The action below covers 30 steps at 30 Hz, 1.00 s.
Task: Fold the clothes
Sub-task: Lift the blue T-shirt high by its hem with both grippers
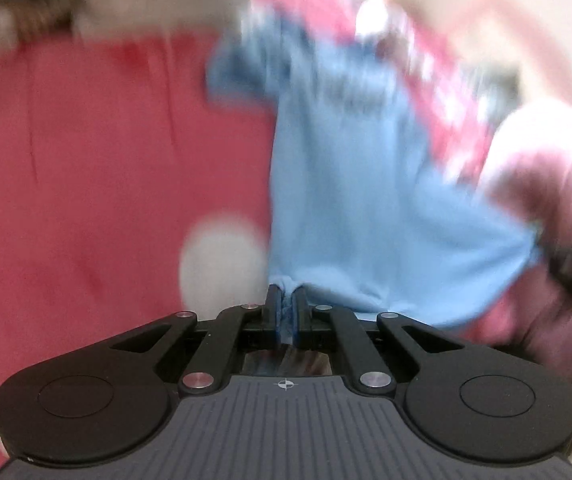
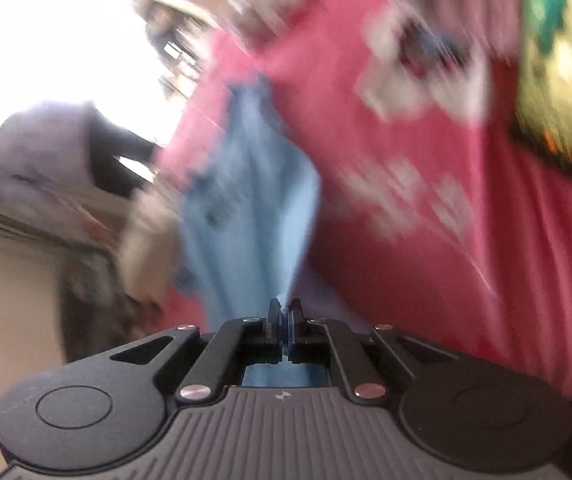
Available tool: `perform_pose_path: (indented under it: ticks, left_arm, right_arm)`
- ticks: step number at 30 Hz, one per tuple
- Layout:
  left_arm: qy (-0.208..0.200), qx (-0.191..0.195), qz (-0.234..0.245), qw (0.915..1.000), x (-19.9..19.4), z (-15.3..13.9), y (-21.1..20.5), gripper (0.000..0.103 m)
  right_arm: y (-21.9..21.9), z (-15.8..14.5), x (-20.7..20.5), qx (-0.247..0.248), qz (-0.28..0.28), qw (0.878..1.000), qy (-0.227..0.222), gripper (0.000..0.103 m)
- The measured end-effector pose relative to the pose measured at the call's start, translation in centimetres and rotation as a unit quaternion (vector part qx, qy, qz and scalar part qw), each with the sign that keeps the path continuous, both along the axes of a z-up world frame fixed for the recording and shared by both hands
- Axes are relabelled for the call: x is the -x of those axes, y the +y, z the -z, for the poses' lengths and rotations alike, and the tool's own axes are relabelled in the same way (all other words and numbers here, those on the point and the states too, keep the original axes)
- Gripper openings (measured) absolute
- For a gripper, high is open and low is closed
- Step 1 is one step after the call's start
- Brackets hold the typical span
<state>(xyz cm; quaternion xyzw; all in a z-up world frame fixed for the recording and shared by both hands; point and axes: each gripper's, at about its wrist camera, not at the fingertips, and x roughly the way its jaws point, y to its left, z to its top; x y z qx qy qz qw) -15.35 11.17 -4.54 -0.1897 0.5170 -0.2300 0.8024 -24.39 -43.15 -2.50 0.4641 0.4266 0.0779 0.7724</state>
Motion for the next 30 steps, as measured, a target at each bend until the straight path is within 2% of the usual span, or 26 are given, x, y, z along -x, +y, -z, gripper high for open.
perform_pose_path:
  ticks: [2,5,8,10,12,19,21,23,26,30]
  left_arm:
    - [-0.038,0.037,-0.033,0.9980,-1.4,-3.2,1.8,0.003]
    - [-0.069,0.085,-0.063,0.9920,-3.5,-6.1,3.3,0.003]
    - [-0.097,0.095,-0.084,0.9872,-7.5,-7.3,2.2,0.003]
    - [-0.097,0.101,-0.101,0.9849,-11.2,-7.7,1.4,0.003]
    - [-0.094,0.091,-0.119,0.9842,-14.3,-8.1,0.6,0.002]
    - [-0.147,0.102,-0.130,0.9752,-21.1,-14.0,-2.4,0.002]
    - [-0.162,0.100,-0.123,0.9741,-21.7,-15.1,-3.1,0.002]
    - [-0.176,0.101,-0.115,0.9723,-21.0,-15.0,-3.3,0.003]
    - [-0.189,0.091,-0.116,0.9708,-19.4,-13.4,-3.0,0.003]
    - [-0.180,0.088,-0.129,0.9712,-18.1,-12.0,-1.5,0.003]
  right_arm:
    - [-0.3,-2.6,-0.5,0.004,0.008,0.999,-0.034,0.003]
    - [-0.6,-5.5,-1.6,0.006,0.014,0.997,-0.073,0.003]
    - [-1.6,-7.3,-5.4,0.020,0.009,0.996,-0.090,0.003]
    - [-1.4,-8.1,-9.4,0.045,0.008,0.994,-0.096,0.003]
    - [-1.0,-8.7,-13.6,0.043,0.018,0.994,-0.097,0.003]
    - [1.8,-15.5,-24.2,0.089,0.028,0.981,-0.169,0.003]
    - [2.6,-17.0,-25.2,0.096,0.022,0.978,-0.184,0.003]
    - [3.1,-17.6,-25.0,0.096,0.013,0.976,-0.198,0.003]
    - [2.8,-16.6,-23.4,0.089,0.012,0.975,-0.202,0.003]
    - [1.1,-14.7,-21.2,0.081,0.023,0.978,-0.190,0.003]
